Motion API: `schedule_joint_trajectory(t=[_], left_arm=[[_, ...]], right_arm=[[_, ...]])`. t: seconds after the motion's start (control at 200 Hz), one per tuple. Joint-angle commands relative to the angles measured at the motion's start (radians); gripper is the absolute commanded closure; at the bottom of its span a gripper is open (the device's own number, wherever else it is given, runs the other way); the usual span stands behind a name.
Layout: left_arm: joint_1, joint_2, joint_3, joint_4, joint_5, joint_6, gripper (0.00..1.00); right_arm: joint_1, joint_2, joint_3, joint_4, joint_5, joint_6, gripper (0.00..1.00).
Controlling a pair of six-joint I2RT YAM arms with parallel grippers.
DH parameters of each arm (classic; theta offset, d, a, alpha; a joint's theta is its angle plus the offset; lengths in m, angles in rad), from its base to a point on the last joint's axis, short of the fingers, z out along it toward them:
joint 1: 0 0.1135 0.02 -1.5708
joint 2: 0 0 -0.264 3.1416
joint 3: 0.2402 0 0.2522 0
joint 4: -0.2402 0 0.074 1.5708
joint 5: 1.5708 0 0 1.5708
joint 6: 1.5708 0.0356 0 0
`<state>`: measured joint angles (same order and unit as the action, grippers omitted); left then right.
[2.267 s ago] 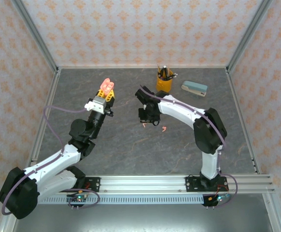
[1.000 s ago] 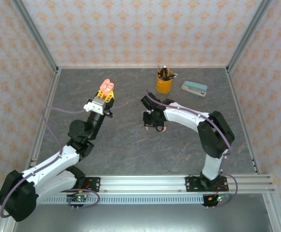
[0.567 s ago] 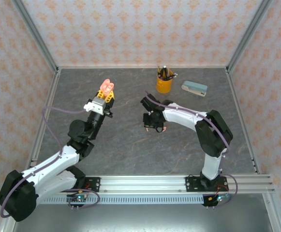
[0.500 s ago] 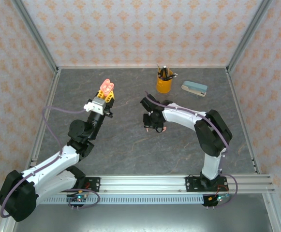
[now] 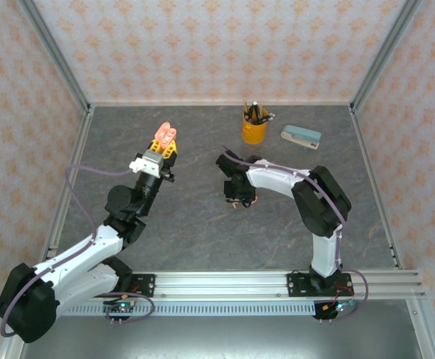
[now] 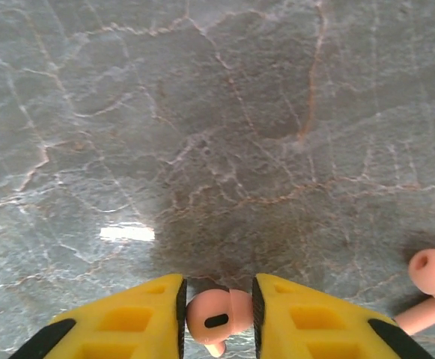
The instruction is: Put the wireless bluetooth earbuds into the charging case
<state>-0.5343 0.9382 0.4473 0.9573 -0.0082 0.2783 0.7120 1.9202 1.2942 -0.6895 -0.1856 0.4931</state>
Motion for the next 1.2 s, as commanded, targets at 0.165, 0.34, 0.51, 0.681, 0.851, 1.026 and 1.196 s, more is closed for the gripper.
schedule_joint_trajectory(t=[0.165,0.34,0.51,0.681,0.851,1.026,1.196], left_arm=[[0.008,-0.003,-0.007,0.018,0.008,-0.014,1.0],[0.007,-0.003,-0.006,0.018,0.007,-0.012,1.0],[0.007,-0.004,-0.009,0.018,0.007,-0.011,1.0],[0.007,-0.006,-0.01,0.018,0.007,-0.009,1.0],[0.007,-0.007,-0.01,0.018,0.007,-0.009,1.0],[0.007,-0.007,-0.01,0.018,0.008,-0.01,1.0],[0.008,-0.009,-0.009,0.018,0.011,-0.012,1.0]], right_arm=[[0.016,0.028,0.044,-0.072,0.061,0.007,0.65],[0.021,0.043,0.054,-0.072,0.055,0.017,0.65],[0.026,0.057,0.059,-0.07,0.049,0.018,0.65],[0.027,0.07,0.063,-0.07,0.049,0.013,0.65],[0.027,0.087,0.077,-0.08,0.053,-0.003,0.67],[0.027,0.094,0.087,-0.089,0.048,-0.023,0.73],[0.027,0.071,0.084,-0.086,0.048,-0.04,0.77]])
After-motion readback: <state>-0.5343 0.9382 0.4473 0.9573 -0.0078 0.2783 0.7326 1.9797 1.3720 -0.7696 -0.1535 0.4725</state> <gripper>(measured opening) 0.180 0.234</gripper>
